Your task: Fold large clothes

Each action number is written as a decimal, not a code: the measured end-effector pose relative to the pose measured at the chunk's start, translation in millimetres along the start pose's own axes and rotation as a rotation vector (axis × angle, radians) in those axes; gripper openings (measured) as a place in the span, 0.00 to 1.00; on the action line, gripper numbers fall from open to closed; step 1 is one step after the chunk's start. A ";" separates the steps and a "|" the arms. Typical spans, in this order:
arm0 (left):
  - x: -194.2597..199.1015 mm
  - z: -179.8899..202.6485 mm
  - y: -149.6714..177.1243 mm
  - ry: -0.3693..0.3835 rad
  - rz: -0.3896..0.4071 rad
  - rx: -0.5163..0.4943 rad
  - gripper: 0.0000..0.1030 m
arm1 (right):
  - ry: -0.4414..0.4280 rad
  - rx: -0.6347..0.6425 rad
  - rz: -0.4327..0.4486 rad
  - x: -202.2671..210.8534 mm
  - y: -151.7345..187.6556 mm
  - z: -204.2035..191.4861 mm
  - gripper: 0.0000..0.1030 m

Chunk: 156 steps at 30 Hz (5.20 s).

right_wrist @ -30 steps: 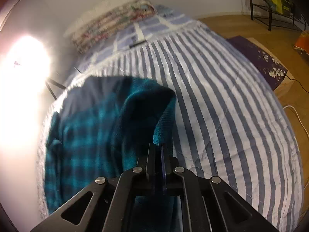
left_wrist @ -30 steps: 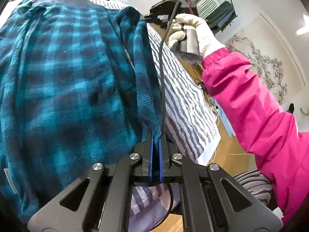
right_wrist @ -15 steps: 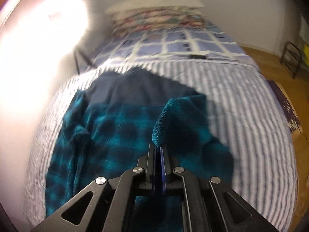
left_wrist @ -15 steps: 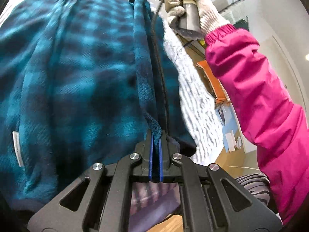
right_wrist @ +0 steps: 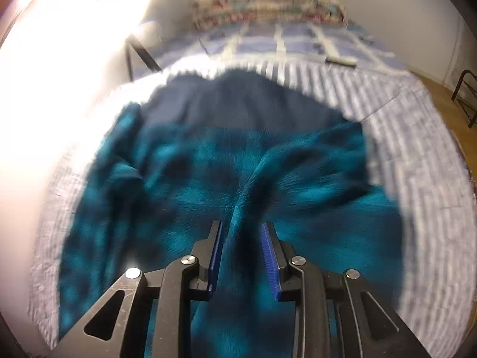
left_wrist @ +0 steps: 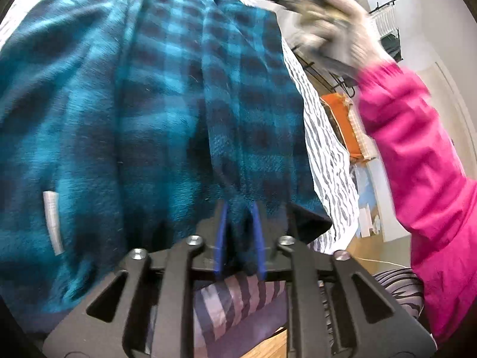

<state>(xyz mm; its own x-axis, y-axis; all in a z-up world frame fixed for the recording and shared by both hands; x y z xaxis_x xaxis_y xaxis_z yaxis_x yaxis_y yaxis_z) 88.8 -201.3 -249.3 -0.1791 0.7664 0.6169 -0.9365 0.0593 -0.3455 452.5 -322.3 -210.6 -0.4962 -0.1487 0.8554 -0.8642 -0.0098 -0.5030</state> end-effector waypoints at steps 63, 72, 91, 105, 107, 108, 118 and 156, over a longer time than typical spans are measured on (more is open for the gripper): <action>10.6 57.1 30.9 -0.025 -0.074 -0.326 0.26 | -0.372 -0.284 -0.177 141.3 326.8 12.7 0.02; 9.2 73.0 4.7 0.011 -0.029 -0.297 0.26 | -0.248 -0.235 -0.229 108.9 352.2 21.2 0.07; -49.3 75.6 35.1 -0.145 -0.101 -0.456 0.29 | -0.322 -0.385 0.145 244.9 319.7 96.8 0.31; -119.8 116.9 41.2 -0.299 -0.138 -0.569 0.53 | -0.265 -0.451 0.342 296.8 309.8 144.6 0.60; -129.6 108.4 45.2 -0.351 -0.158 -0.594 0.53 | -0.278 -0.449 0.349 298.3 307.6 144.5 0.61; -131.7 105.5 45.8 -0.364 -0.158 -0.604 0.53 | -0.284 -0.449 0.349 299.4 308.1 145.0 0.61; -82.6 110.1 14.2 -0.148 -0.029 -0.424 0.11 | -0.316 -0.460 0.291 267.7 279.4 142.6 0.62; 20.1 58.5 0.7 0.119 0.170 -0.030 0.10 | -0.049 -0.228 -0.053 17.0 93.4 48.3 0.08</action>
<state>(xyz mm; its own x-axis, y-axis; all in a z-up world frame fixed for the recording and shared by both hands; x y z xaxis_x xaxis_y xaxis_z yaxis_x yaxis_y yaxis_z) 66.9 -223.2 -195.8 -0.2949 0.8370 0.4610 -0.8864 -0.0595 -0.4591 367.3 -373.5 -249.0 -0.4499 -0.2022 0.8699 -0.8881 0.2038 -0.4119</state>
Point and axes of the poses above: each gripper's, at about its wrist camera, not at the fingertips, and x roughly against the way its jaws point, z to its right, y to its underside, the point moved 10 cm from there along -x, roughly the way its jaws point, and after that the axes turned 6 degrees about y, right-handed, at the moved point
